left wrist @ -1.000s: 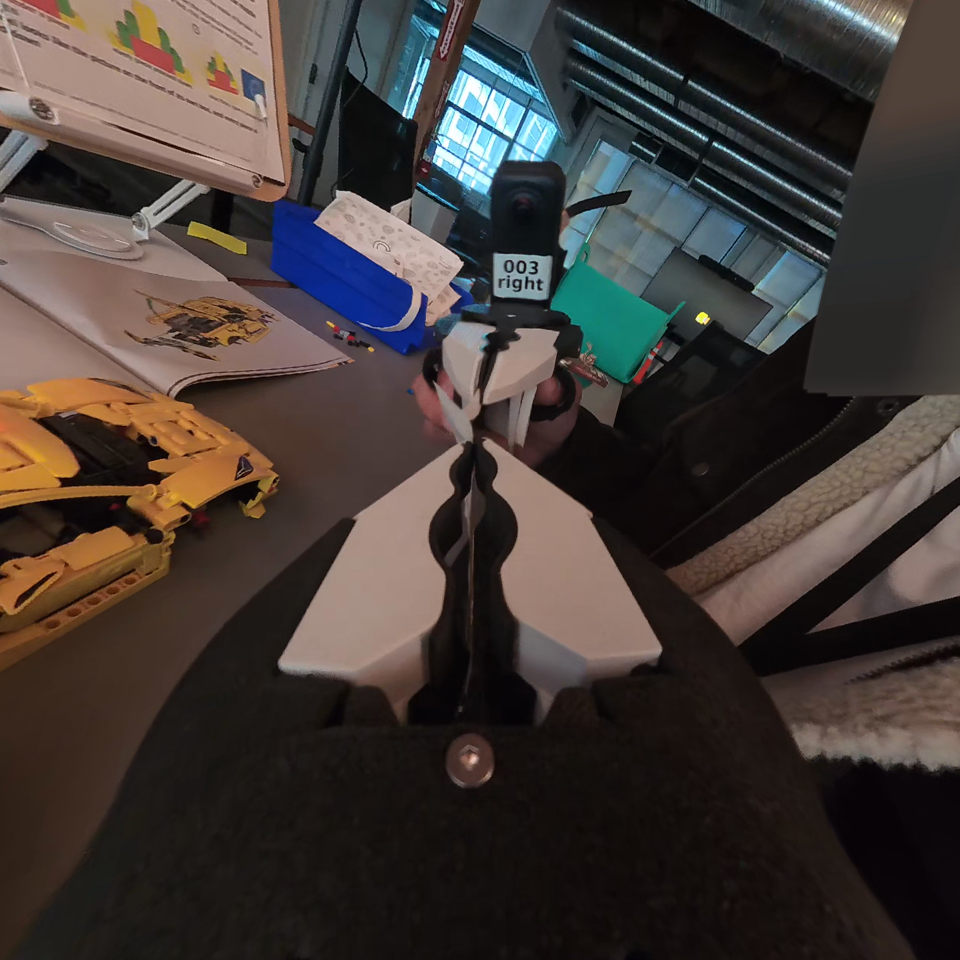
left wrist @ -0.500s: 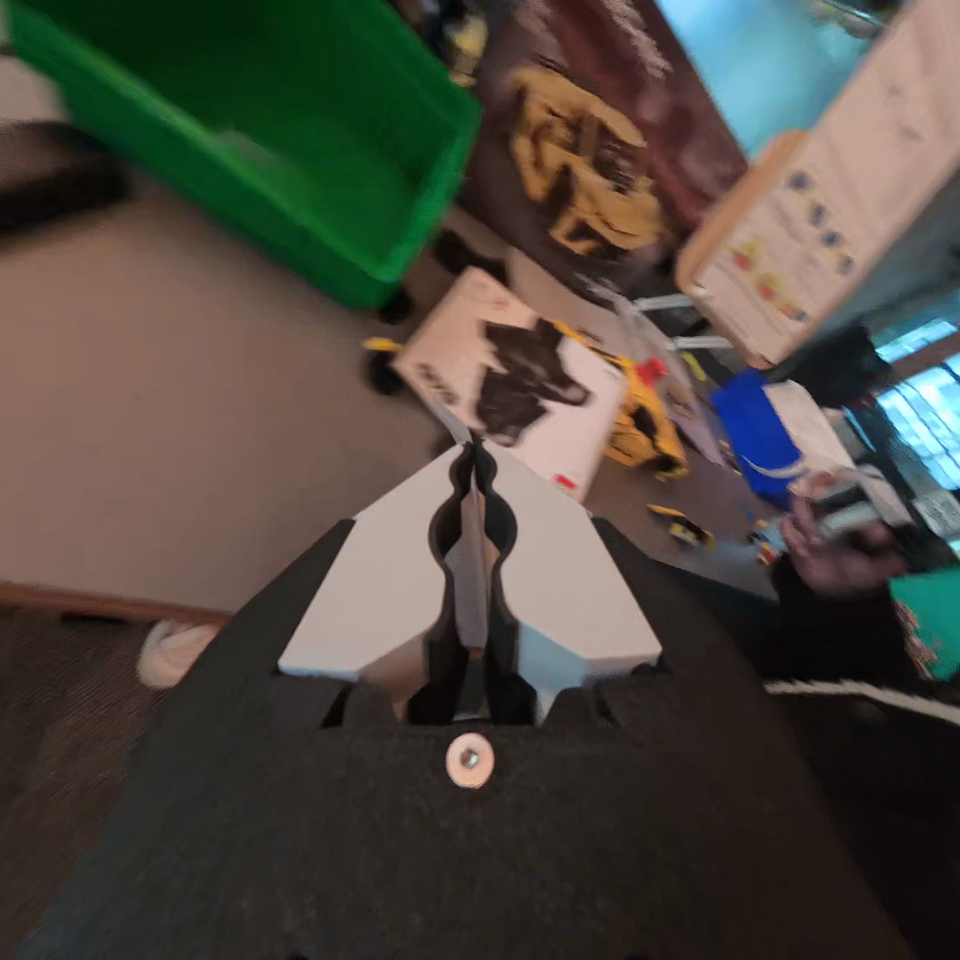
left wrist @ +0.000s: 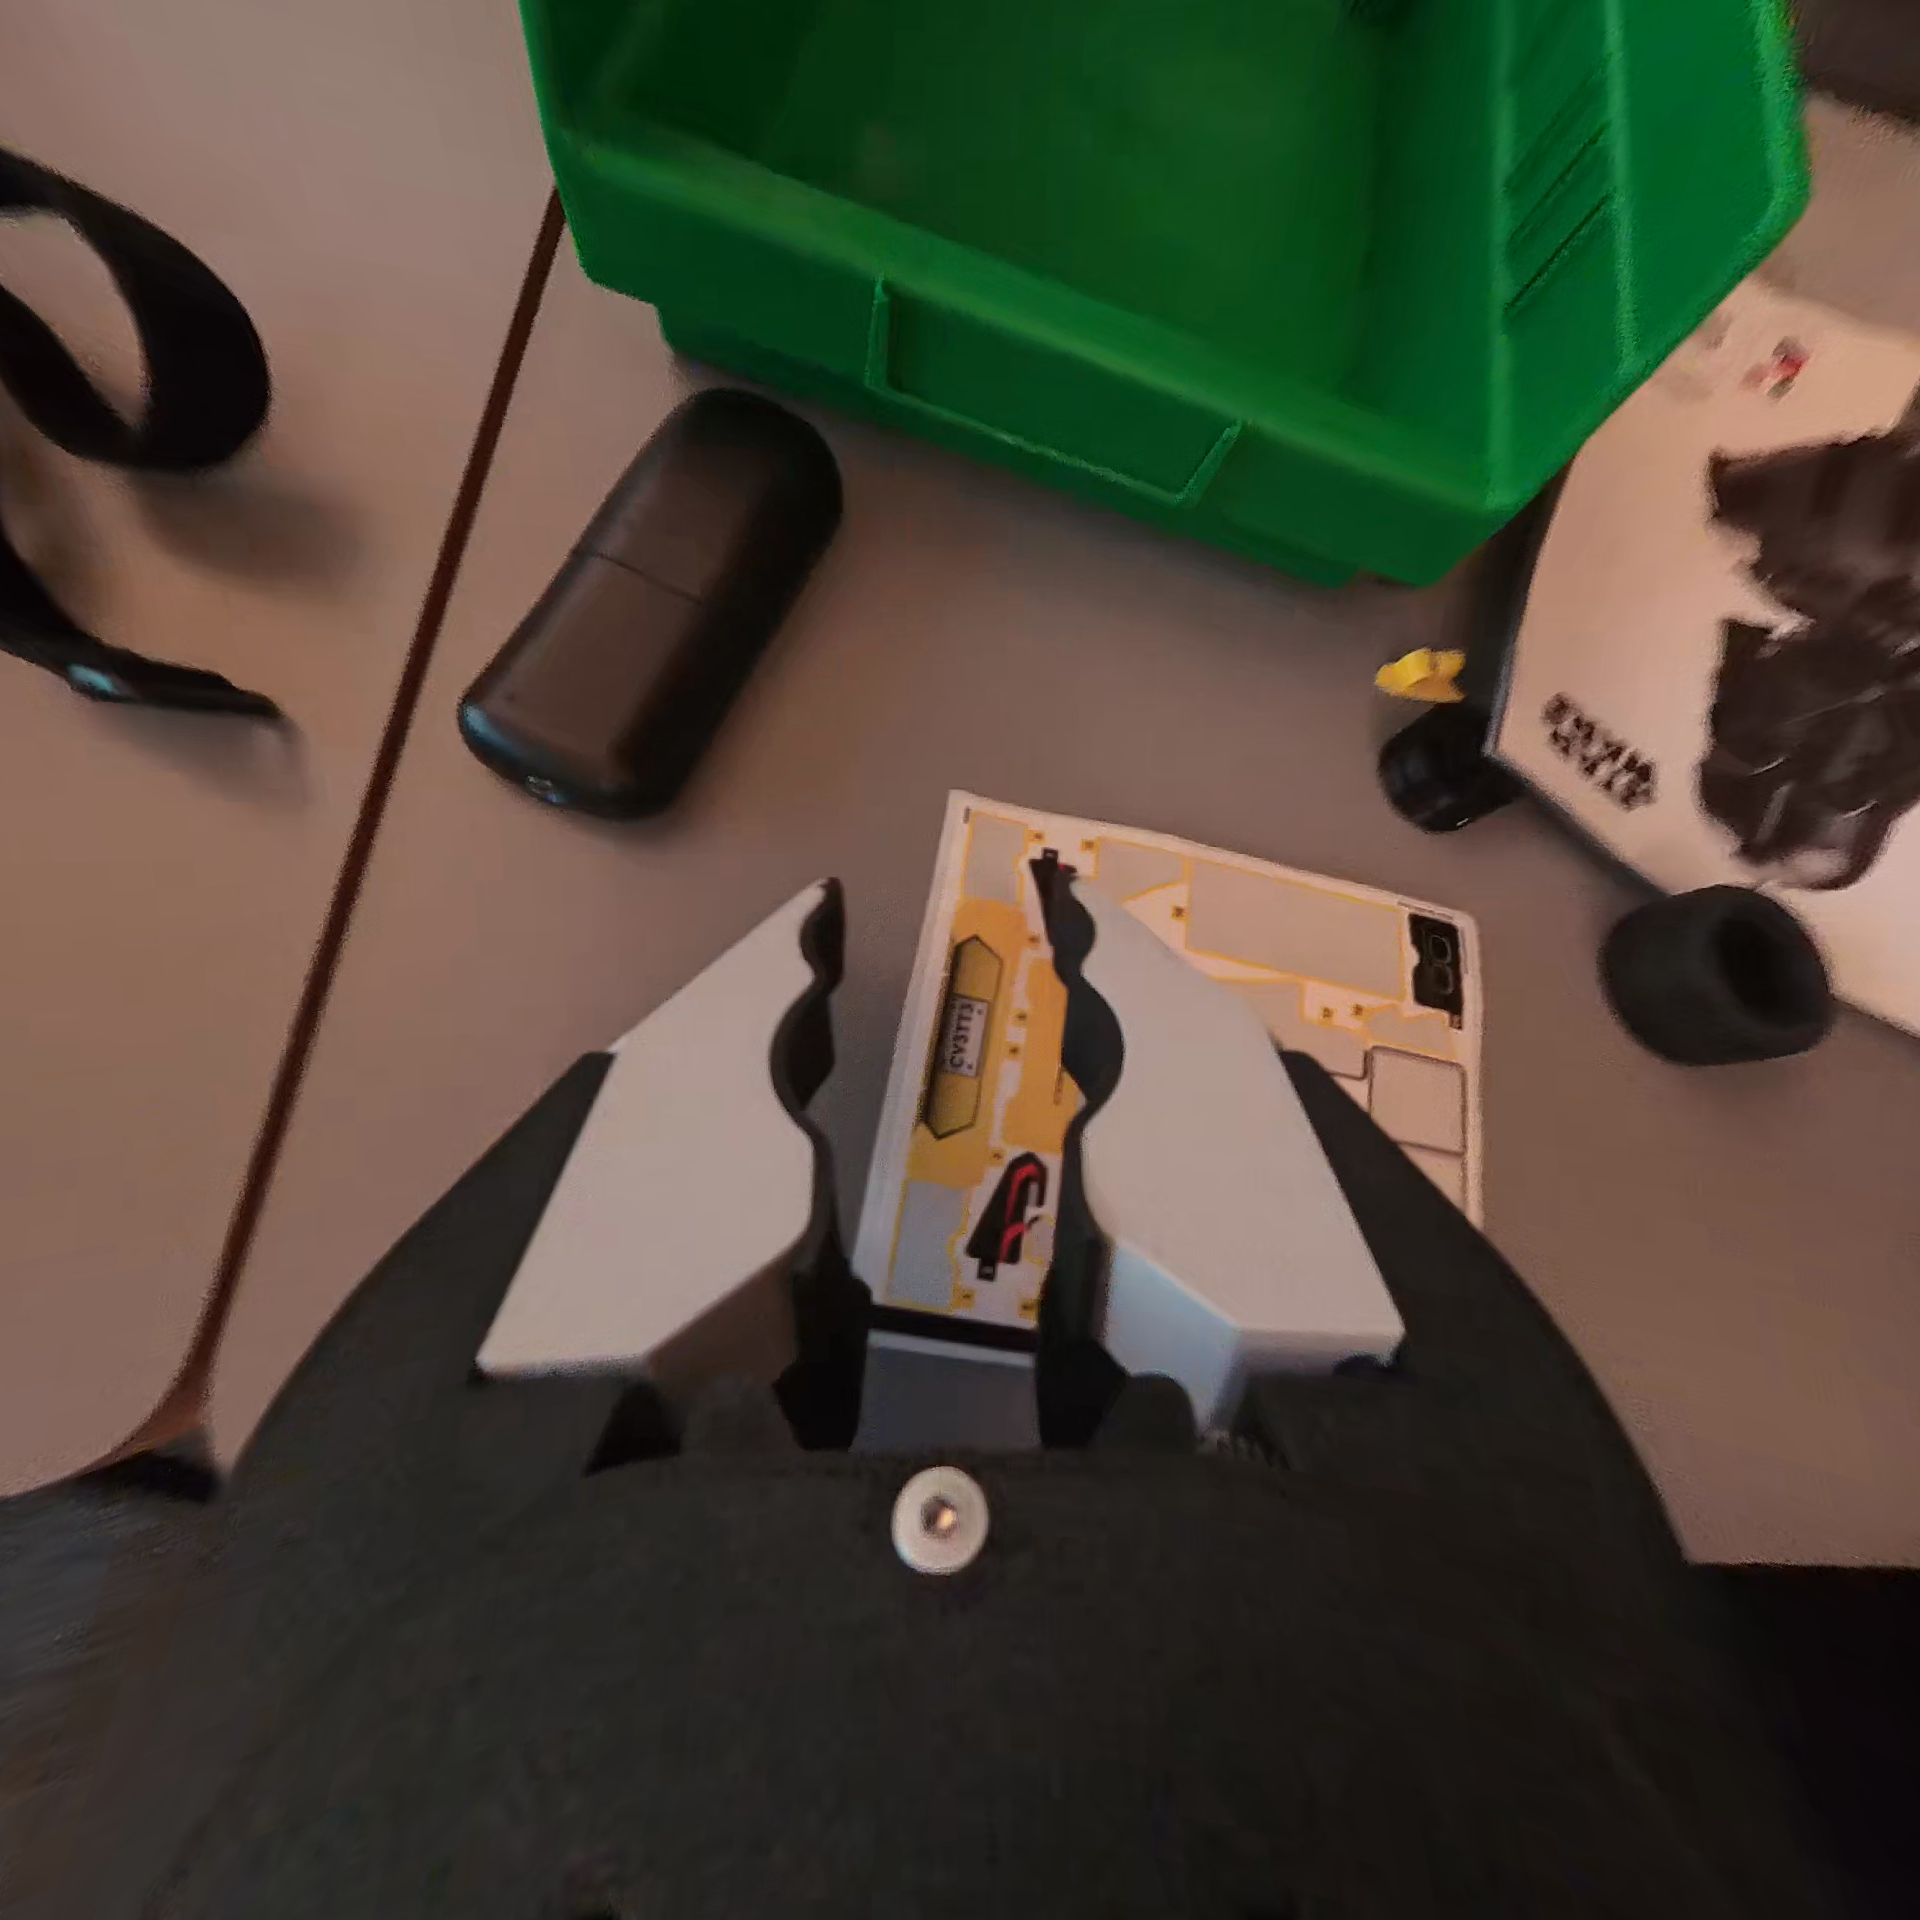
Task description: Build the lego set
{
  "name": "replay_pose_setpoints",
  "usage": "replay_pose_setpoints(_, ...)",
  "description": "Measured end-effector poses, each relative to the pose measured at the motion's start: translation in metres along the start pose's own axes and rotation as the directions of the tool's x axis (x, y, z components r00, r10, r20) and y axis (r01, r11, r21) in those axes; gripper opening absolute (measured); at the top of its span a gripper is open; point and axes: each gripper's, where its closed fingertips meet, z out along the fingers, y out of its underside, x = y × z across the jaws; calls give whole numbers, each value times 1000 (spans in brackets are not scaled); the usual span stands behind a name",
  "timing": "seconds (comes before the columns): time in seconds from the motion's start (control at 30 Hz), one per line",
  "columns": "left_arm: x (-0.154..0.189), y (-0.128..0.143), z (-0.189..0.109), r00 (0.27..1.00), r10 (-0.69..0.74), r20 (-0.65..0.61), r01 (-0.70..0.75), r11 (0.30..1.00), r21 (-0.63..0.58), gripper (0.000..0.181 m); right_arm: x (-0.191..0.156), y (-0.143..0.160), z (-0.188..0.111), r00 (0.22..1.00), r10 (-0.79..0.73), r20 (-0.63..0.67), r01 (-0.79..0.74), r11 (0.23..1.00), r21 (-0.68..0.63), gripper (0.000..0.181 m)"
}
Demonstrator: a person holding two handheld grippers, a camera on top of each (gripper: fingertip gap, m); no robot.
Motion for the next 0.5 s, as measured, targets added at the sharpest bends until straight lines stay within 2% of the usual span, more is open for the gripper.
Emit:
replay_pose_setpoints(0.1, -7, -10, -9, 995, 66, 73, -68, 997, 21, 51, 8, -1, -4, 1000, 10, -24, -10, 1000, 2, 0)
replay_pose_setpoints(0.17, -2, -29, -24, 990, 101, 101, -111, 988, 103, 52, 14, -1, -7, 999, -11, -44, 11, 1000, 0, 0)
replay_pose_setpoints(0.23, 24, -55, -43, 985, 142, 96, -160, 962, 219, 52, 20, 2, -12, 998, -17, -64, 16, 1000, -10, 0)
replay_pose_setpoints(0.3, 76, -78, -60, 973, 227, 41, -226, 908, 351, 52, 24, 9, -20, 997, 7, -78, -10, 999, -42, 0)
replay_pose_setpoints(0.37, 151, -92, -72, 936, 346, -66, -272, 830, 487, 52, 26, 19, -32, 997, 23, -76, -30, 996, -85, 0)
replay_pose_setpoints(0.4, 192, -90, -75, 905, 398, -151, -268, 808, 524, 52, 24, 23, -39, 998, 24, -50, -29, 995, -98, 0)
replay_pose_setpoints(0.43, 233, -83, -74, 864, 434, -255, -249, 809, 533, 52, 23, 24, -45, 999, 33, -38, -36, 996, -86, 0)
replay_pose_setpoints(0.5, 309, -63, -66, 771, 425, -474, -171, 855, 489, 52, 21, 26, -55, 999, 12, -35, -14, 999, -44, 0)
